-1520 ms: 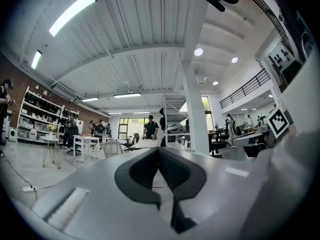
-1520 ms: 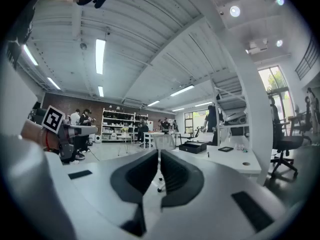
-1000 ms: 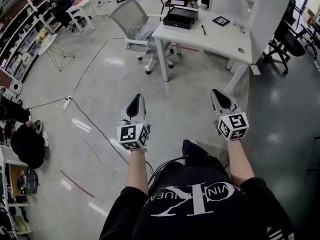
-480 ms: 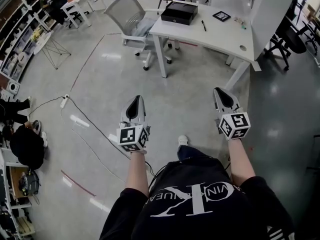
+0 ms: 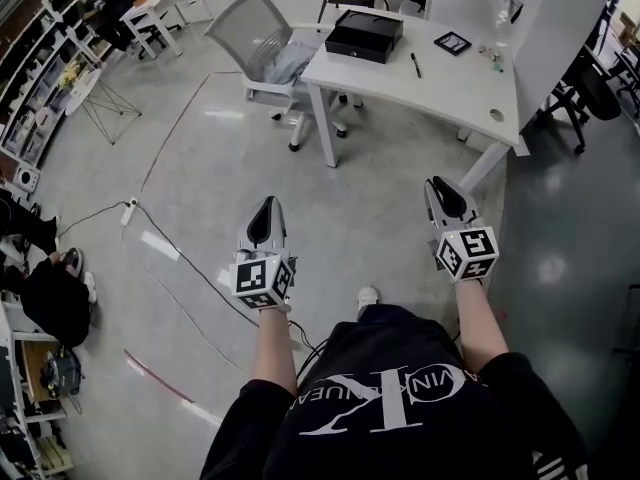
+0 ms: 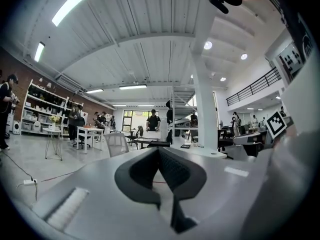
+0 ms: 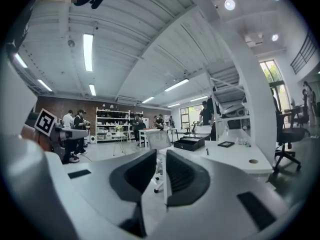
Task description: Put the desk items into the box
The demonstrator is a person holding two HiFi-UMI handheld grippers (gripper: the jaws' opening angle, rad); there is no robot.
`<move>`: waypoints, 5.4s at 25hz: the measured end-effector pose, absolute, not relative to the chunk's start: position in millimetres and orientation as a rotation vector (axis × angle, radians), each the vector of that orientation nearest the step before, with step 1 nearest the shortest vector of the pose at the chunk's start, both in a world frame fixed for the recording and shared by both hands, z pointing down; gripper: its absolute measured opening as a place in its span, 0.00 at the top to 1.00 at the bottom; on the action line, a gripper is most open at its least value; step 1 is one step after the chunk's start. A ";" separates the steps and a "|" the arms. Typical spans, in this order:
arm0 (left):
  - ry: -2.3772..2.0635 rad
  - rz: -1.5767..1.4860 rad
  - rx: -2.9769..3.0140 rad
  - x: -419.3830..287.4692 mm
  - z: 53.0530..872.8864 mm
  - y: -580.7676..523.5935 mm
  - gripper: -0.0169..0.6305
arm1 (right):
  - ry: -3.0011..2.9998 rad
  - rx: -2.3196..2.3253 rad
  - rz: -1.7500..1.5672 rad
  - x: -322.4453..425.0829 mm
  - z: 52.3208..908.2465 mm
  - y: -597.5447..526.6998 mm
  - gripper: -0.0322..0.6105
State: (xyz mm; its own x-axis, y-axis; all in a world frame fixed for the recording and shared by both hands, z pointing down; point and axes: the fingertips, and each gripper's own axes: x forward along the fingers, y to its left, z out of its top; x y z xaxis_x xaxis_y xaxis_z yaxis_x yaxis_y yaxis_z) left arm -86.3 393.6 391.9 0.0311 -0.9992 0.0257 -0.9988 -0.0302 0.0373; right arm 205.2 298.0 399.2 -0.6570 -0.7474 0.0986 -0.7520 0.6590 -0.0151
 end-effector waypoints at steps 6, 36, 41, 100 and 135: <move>-2.158 0.011 2.209 -98.0 392.5 357.6 0.96 | -2.787 1.241 0.108 191.0 403.7 258.4 0.91; -2.166 0.070 2.197 -116.1 400.1 284.7 0.96 | -2.784 1.198 0.188 178.3 431.6 181.1 0.91; -2.132 0.082 2.184 -118.7 413.4 273.6 0.96 | -2.755 1.196 0.215 173.3 440.8 168.9 0.91; -1.850 0.034 2.379 -173.0 430.8 -58.4 0.96 | -2.606 1.328 0.254 91.1 457.4 -109.3 0.91; -1.683 0.123 2.409 -119.1 469.5 -221.4 0.96 | -2.329 1.322 0.408 133.6 532.1 -269.1 0.91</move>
